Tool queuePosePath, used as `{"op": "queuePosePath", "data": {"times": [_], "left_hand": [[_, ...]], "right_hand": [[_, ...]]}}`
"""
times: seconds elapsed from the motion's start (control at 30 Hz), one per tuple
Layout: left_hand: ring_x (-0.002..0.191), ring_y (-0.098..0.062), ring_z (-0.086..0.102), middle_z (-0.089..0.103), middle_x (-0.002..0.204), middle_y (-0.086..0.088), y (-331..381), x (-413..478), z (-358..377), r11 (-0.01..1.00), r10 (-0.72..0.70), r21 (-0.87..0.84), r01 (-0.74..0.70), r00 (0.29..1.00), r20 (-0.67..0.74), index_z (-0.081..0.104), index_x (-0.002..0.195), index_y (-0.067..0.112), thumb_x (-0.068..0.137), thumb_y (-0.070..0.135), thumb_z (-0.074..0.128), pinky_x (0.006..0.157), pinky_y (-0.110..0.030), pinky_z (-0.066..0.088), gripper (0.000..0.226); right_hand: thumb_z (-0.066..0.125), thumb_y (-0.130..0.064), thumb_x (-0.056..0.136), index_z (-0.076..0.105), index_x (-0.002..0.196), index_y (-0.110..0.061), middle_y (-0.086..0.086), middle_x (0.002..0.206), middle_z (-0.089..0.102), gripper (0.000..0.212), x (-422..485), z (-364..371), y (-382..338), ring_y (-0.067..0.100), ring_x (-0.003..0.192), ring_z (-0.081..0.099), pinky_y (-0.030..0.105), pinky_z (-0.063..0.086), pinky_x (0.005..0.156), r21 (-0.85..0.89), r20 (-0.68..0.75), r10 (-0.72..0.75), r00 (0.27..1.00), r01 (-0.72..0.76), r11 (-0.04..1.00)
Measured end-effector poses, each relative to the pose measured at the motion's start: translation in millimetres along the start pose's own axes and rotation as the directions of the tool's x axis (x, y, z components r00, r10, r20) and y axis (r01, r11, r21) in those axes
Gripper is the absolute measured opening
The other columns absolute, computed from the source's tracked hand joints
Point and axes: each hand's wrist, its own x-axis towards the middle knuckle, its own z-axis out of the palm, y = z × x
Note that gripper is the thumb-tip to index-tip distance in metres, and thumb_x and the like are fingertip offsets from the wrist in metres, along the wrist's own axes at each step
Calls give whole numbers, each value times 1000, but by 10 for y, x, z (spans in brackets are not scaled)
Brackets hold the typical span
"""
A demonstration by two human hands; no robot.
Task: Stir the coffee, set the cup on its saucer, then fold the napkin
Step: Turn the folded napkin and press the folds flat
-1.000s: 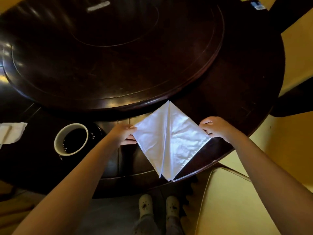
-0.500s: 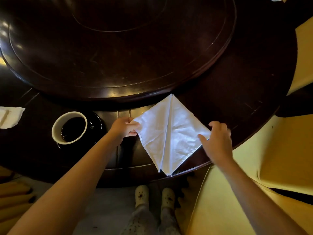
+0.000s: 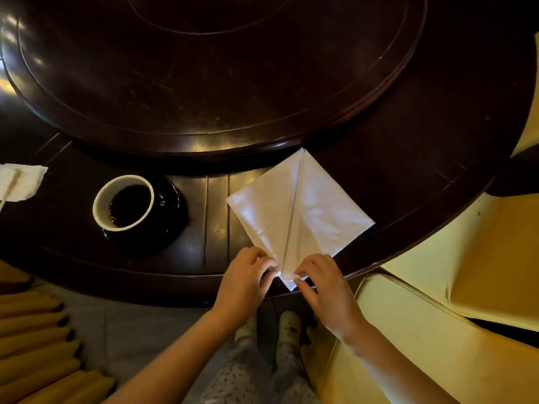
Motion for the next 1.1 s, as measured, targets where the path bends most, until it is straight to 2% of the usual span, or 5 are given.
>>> {"op": "queuePosePath", "data": {"times": [0.37, 0.67, 0.83, 0.93, 1.1], "left_hand": [[82, -10, 50, 62, 85, -2, 124, 1, 38, 997, 55, -48, -59, 995, -84, 66, 84, 12, 87, 22, 50, 68, -21, 44, 19], [80, -16, 54, 63, 84, -1, 83, 109, -34, 993, 110, -43, -108, 993, 41, 67, 83, 13, 83, 27, 51, 67, -28, 47, 21], [106, -35, 53, 62, 112, -17, -323, 802, -407, 955, -293, -6, 298, 935, -201, 62, 112, 6, 86, 13, 51, 91, -34, 37, 29], [114, -39, 49, 58, 121, -24, -545, 1125, -538, 882, -462, 74, 465, 885, -57, 57, 119, 2, 90, 11, 48, 95, -38, 36, 32], [80, -32, 63, 60, 87, -14, -471, 1242, -728, 835, -494, -125, 536, 831, 256, 62, 99, 3, 92, 17, 51, 59, -24, 40, 19]], "right_hand": [[50, -37, 89, 63, 98, -17, -1, 93, 63, 25, -94, 37, -8, 5, 93, 48, 11, 42, 82, 33, -122, -24, 992, 28, 999], [40, -38, 93, 61, 102, -19, -3, 95, 62, 29, -37, 25, -39, 12, 88, 52, 27, 51, 76, -56, -45, -77, 996, 75, 996], [49, -24, 91, 63, 108, -6, 14, 101, 64, 28, 311, -429, 302, 26, 99, 51, 31, 40, 86, 22, -359, 239, 902, -247, 969], [53, -22, 92, 54, 123, -4, 21, 120, 54, 36, 520, -712, 576, 37, 110, 50, 42, 45, 85, 39, -262, 552, 792, -562, 826], [57, -19, 90, 58, 104, -3, 18, 109, 58, 21, 678, -822, 690, 35, 96, 57, 31, 39, 70, 10, -86, 555, 827, -557, 831]]}}
